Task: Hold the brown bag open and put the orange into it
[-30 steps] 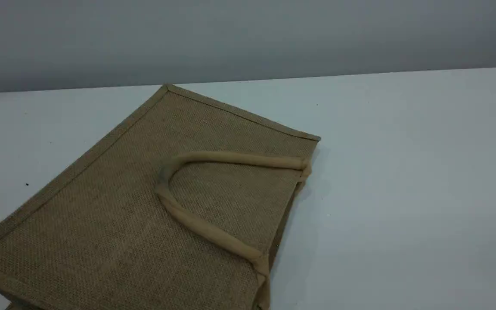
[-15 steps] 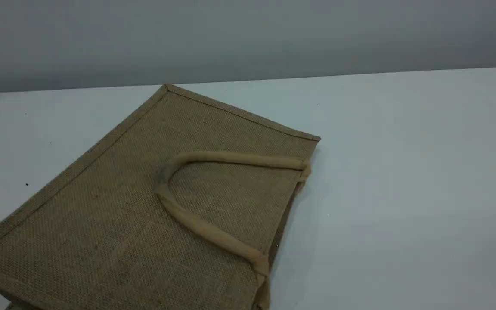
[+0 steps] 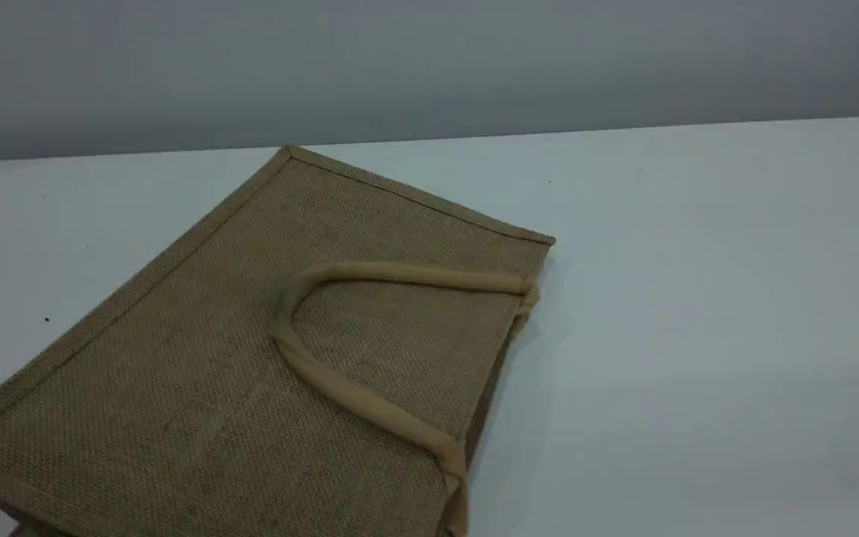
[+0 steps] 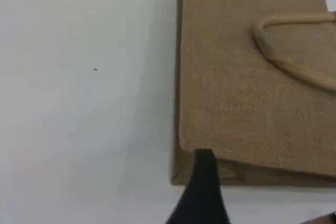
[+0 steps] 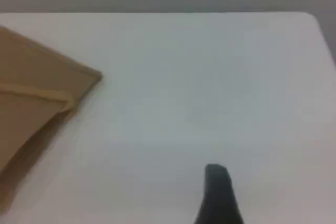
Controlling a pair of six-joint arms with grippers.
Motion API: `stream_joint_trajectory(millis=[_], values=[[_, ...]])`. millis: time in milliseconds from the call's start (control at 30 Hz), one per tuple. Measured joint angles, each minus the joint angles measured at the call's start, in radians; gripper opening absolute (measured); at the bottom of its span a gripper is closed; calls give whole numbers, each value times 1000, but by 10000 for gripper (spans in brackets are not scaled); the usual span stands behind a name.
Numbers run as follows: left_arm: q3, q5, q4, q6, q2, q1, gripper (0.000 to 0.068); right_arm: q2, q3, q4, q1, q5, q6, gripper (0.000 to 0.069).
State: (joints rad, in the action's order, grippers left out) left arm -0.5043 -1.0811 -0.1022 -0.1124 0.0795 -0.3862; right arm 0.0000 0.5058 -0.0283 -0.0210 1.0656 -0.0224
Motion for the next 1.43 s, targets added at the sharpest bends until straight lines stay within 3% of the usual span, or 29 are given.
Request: stream_joint_trajectory(millis=[133, 300, 400, 1433], values=[[-1, 0, 2, 1, -1, 99, 553, 0, 0, 0, 1, 0, 0, 427], [-1, 0, 2, 2, -2, 281, 553, 0, 0, 0, 1, 0, 0, 427], [-1, 0, 2, 2, -15, 327, 553, 0, 0, 0, 1, 0, 0, 427], [-1, 0, 0, 3, -80, 335, 553, 0, 0, 1, 1, 0, 0, 427]])
